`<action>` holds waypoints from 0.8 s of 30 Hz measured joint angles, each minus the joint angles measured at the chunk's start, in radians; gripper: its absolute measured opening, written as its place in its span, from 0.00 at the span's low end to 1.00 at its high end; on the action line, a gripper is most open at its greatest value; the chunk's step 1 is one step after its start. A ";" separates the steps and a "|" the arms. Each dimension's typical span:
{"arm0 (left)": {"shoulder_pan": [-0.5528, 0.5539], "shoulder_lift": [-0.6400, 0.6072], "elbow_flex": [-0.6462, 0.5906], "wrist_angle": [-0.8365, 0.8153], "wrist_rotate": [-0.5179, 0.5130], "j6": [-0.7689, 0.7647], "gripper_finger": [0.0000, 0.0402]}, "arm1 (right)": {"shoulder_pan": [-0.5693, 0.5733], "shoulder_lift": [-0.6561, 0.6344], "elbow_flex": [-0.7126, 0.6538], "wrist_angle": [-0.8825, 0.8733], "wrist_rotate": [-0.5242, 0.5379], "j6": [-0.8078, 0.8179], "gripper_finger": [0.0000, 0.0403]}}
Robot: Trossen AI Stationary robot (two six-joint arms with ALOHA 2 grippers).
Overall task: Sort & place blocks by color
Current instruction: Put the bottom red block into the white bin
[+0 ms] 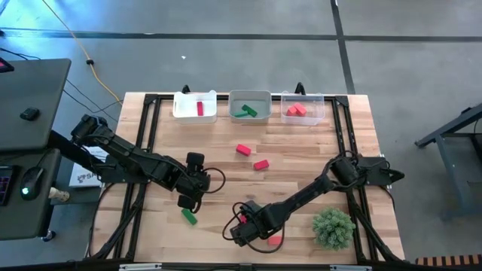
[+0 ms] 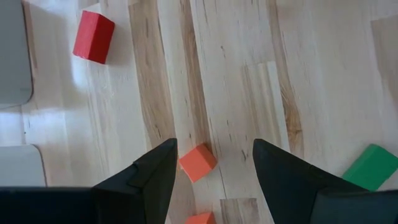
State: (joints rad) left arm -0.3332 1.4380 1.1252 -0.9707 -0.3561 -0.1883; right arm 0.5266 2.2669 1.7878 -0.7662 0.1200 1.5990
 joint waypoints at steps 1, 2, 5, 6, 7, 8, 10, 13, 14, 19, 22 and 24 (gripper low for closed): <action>0.000 0.000 0.000 0.000 0.000 0.000 0.50 | 0.000 0.004 0.000 -0.001 -0.008 0.001 0.47; 0.000 0.000 0.000 0.000 0.000 0.000 0.50 | 0.000 0.013 0.000 0.002 -0.020 0.001 0.47; 0.000 0.000 0.000 0.000 0.000 0.000 0.50 | 0.000 0.024 0.000 0.005 -0.030 0.001 0.47; 0.000 0.000 0.000 0.000 0.000 0.000 0.50 | 0.000 0.029 0.001 0.006 -0.032 0.001 0.47; 0.000 0.000 0.000 0.000 0.000 0.000 0.50 | 0.000 0.031 0.001 0.006 -0.032 0.003 0.47; 0.000 0.000 0.000 0.000 0.000 0.001 0.50 | 0.000 0.031 0.001 0.006 -0.035 0.008 0.47; 0.000 0.000 0.000 -0.001 0.000 0.006 0.50 | 0.000 0.031 0.001 -0.002 -0.033 0.017 0.47; 0.000 0.000 0.000 -0.001 0.000 0.008 0.50 | 0.001 0.033 0.002 -0.025 -0.014 0.035 0.47; 0.000 0.000 0.000 -0.001 0.000 0.008 0.50 | 0.001 0.033 0.002 -0.032 -0.014 0.038 0.47; 0.000 0.000 0.000 -0.001 0.000 0.008 0.50 | 0.000 0.033 0.000 -0.018 -0.022 0.040 0.47; 0.000 0.000 0.000 -0.001 -0.009 0.008 0.50 | 0.000 0.036 0.001 -0.030 -0.024 0.043 0.47; 0.000 0.000 0.000 -0.001 -0.012 0.008 0.50 | 0.000 0.038 0.001 -0.049 -0.041 0.054 0.47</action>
State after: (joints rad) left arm -0.3332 1.4380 1.1252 -0.9714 -0.3683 -0.1802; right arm 0.5262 2.3046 1.7892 -0.8147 0.0795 1.6528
